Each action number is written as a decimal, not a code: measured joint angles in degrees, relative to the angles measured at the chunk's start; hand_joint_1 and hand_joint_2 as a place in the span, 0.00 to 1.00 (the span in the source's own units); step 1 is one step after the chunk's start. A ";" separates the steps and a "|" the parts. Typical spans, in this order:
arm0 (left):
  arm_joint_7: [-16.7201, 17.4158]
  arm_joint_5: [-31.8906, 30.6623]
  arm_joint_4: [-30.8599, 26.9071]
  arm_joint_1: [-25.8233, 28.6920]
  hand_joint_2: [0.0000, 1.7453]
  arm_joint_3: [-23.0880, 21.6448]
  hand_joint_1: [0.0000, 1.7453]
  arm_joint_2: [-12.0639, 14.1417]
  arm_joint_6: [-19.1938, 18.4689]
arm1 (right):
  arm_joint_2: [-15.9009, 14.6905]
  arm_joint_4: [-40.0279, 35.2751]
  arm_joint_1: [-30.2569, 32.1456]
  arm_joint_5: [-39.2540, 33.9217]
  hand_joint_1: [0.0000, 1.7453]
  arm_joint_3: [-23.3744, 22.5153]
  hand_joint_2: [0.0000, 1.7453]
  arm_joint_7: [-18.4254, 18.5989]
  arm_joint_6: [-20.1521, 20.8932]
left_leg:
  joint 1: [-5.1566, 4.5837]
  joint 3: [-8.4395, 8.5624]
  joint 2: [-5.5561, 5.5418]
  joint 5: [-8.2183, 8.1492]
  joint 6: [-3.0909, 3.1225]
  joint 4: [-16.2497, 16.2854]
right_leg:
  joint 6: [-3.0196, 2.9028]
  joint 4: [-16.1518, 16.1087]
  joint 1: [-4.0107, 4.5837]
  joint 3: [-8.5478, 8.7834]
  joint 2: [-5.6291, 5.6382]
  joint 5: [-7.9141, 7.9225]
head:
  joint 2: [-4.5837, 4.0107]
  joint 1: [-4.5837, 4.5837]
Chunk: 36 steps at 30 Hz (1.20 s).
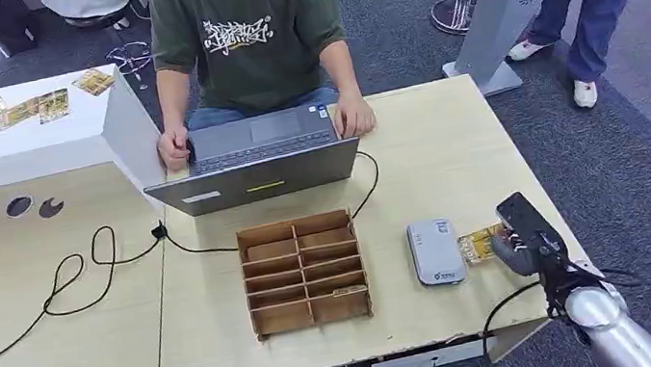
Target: Pass the card to the sensor for recognition and then transmit it.
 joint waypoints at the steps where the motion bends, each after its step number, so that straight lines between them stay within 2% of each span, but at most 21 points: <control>1: -0.02 0.00 0.00 0.01 0.00 0.02 0.00 0.00 0.00 | 0.04 0.20 -0.13 -0.04 1.00 0.09 1.00 0.00 0.00 | 0.00 0.00 0.00 0.00 0.00 0.00 | 0.00 0.00 0.00 0.00 0.00 0.00 | 0.00 0.00; 6: -0.02 -0.17 0.00 0.00 0.00 0.02 0.00 0.00 0.00 | 0.35 1.23 -0.69 -0.15 1.00 0.44 1.00 -0.31 -1.07 | 0.00 0.00 0.00 0.00 0.00 0.00 | 0.00 0.00 0.00 0.00 0.00 0.00 | 0.00 0.00; 9: -0.02 0.09 0.00 0.02 0.00 0.26 0.00 -0.02 0.26 | 0.92 0.76 -0.60 1.31 1.00 0.46 1.00 -1.29 -6.59 | 0.00 0.00 -0.01 0.00 0.00 0.00 | 0.00 0.00 0.00 0.00 0.00 0.00 | 0.00 -0.02; 12: -0.02 0.24 0.00 0.01 0.00 0.46 0.00 -0.02 0.52 | 1.16 -2.03 0.23 2.45 1.00 0.42 1.00 -0.79 -8.74 | 0.00 0.00 0.00 0.00 0.00 0.00 | 0.00 0.00 0.00 -0.01 0.00 0.00 | 0.00 -0.02; 19: -0.04 0.26 0.00 0.02 0.00 0.98 0.00 -0.02 0.52 | 1.16 -8.18 2.63 3.54 1.00 0.29 1.00 0.00 -8.76 | 0.00 0.00 0.00 0.00 0.00 0.00 | 0.02 0.00 0.00 -0.01 0.00 -0.02 | 0.00 -0.02; 28: -0.20 0.26 0.00 0.04 0.00 1.81 0.00 -0.02 0.52 | 1.16 -11.41 3.88 4.68 1.00 0.70 1.00 0.61 -7.84 | 0.00 0.00 0.00 0.00 0.00 0.00 | 0.02 0.00 0.00 0.00 0.00 -0.02 | 0.00 0.00; 36: -0.20 -0.48 0.00 0.02 0.00 1.84 0.00 -0.02 0.50 | 1.97 -10.16 2.81 3.23 1.00 4.94 1.00 1.70 -4.07 | 0.01 -0.01 0.00 0.00 0.00 -0.01 | 0.02 0.01 0.01 0.00 0.01 -0.02 | -0.02 0.00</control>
